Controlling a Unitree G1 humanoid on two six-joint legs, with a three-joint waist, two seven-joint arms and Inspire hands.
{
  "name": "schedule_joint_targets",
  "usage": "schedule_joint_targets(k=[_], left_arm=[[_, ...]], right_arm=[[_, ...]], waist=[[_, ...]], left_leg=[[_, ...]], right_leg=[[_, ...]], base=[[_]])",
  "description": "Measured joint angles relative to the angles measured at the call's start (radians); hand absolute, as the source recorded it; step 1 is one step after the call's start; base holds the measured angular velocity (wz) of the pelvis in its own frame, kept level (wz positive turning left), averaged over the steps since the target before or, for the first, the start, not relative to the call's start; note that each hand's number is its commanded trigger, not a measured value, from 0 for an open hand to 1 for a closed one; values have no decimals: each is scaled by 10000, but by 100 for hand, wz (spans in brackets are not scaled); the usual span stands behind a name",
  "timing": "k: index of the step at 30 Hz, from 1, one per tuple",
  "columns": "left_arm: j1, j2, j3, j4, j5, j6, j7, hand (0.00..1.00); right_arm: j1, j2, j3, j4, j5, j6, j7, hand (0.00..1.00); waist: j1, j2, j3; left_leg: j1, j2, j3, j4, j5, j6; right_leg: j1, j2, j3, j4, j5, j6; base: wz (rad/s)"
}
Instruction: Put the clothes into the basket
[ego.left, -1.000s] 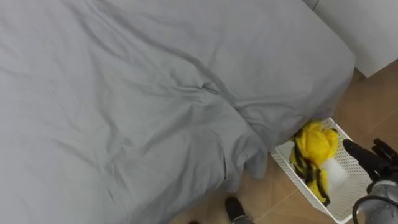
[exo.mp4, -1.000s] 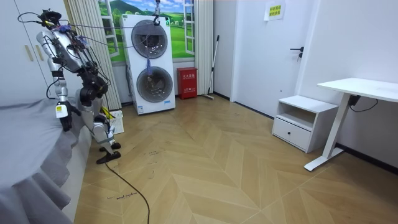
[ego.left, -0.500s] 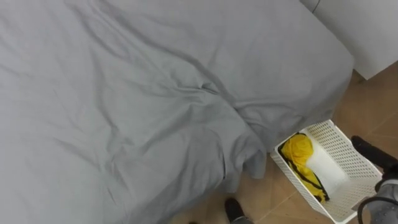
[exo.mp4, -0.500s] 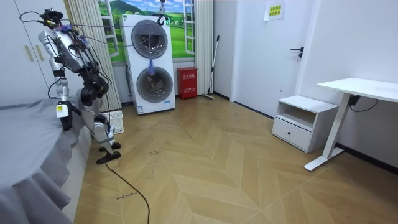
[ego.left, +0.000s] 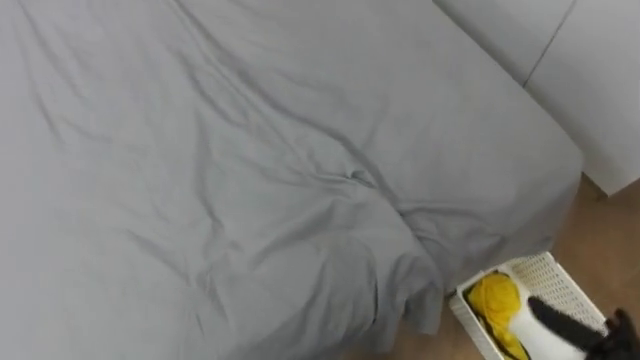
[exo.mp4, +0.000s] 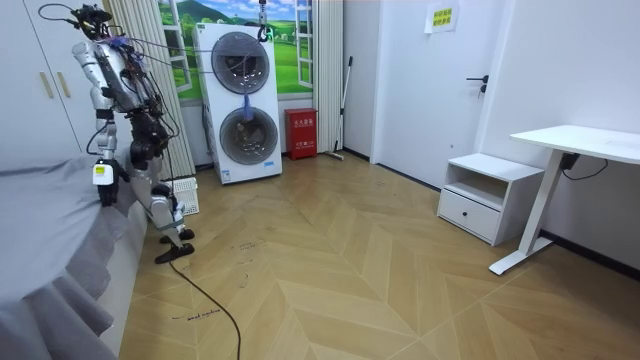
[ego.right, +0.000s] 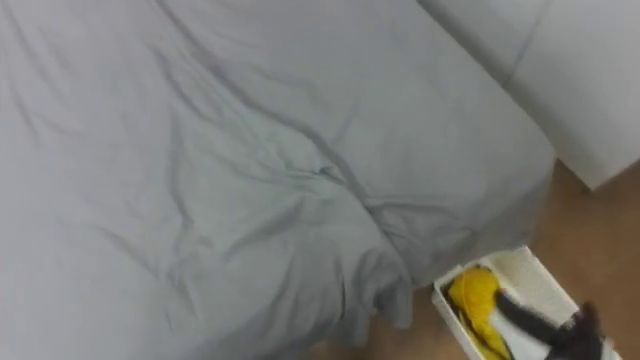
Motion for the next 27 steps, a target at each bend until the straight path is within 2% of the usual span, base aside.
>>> schedule_joint_targets(k=[2, 4, 6, 9, 12, 14, 15, 16, 19, 23, 25, 27], left_arm=[[33, -43, 77, -14, 372, 3, 186, 0], [196, -136, 569, -7, 648, -39, 429, 0], [272, -238, 783, -10, 652, -117, 688, 0], [298, -327, 808, -16, 669, -119, 985, 0], [258, -527, 1181, -44, 669, -150, 1022, 0], [220, -593, 1360, -45, 669, -172, 1021, 0], [203, -637, 1448, -44, 776, -221, 1022, 0], [187, -692, 1548, -44, 889, -277, 1024, 0], [121, -744, 1550, -42, 1147, -404, 1032, 0], [93, -794, 1781, -42, 1664, -582, 996, 0], [104, -799, 1927, -37, 1751, -625, 978, 0], [112, -794, 1965, -37, 1760, -644, 936, 0]], right_arm=[[64, 349, 278, 653, -7, 48, 412, 0], [166, 801, 418, 1121, -166, 370, 884, 0], [249, 916, 605, 1507, -476, 439, 1144, 0], [205, 945, 677, 2166, -873, 609, 1314, 0], [171, 979, 1034, 2531, -1270, 628, 1462, 0], [166, 1034, 1210, 2640, -1441, 800, 1615, 0], [164, 1044, 1342, 2646, -1631, 901, 1664, 0], [161, 1052, 1402, 2645, -1779, 1006, 1689, 0], [76, 1056, 1808, 2642, -1968, 1210, 1815, 0], [-21, 1094, 2052, 2674, -2186, 1428, 1991, 0], [-24, 1074, 2158, 2764, -2547, 1500, 2082, 0], [-16, 1075, 2166, 2774, -2824, 1505, 2093, 0]], waist=[[1, -163, -6], [100, -479, -129], [84, -653, -212], [286, -837, -273], [489, -938, -221], [580, -998, -192], [628, -1026, -150], [768, -1039, -148], [1106, -1095, -125], [1371, -1211, -117], [1406, -1287, -50], [1409, -1300, -43]], left_leg=[[434, -2, -360, -71, -6, -9], [832, -32, -736, -255, -19, -28], [1027, -65, -1030, -267, -22, -32], [1414, -164, -1385, -356, -26, -25], [1636, -223, -1675, -374, -42, -4], [1733, -272, -1946, -381, -56, -8], [1780, -323, -2062, -380, -58, -7], [1791, -338, -2191, -380, -62, -8], [1825, -353, -2242, -367, -64, -9], [1834, -387, -2325, -325, -75, -17], [1872, -406, -2323, -292, -75, -17], [1882, -418, -2310, -292, -76, -17]], right_leg=[[690, -45, -411, -404, 9, 26], [1307, -59, -737, -736, 23, 42], [1833, -97, -1066, -1076, 94, 45], [2465, -162, -1465, -1282, 118, 55], [2916, -175, -1699, -1586, 132, 102], [3179, -198, -1913, -1739, 101, 134], [3276, -208, -2045, -1745, 60, 142], [3323, -230, -2107, -1735, 21, 146], [3402, -277, -2146, -1728, -10, 146], [3494, -328, -2351, -1735, -50, 140], [3589, -352, -2430, -1749, -59, 147], [3609, -364, -2434, -1767, -67, 153]], base=[[62], [46], [53], [40], [30], [35], [35], [29], [14], [13], [8], [2]])
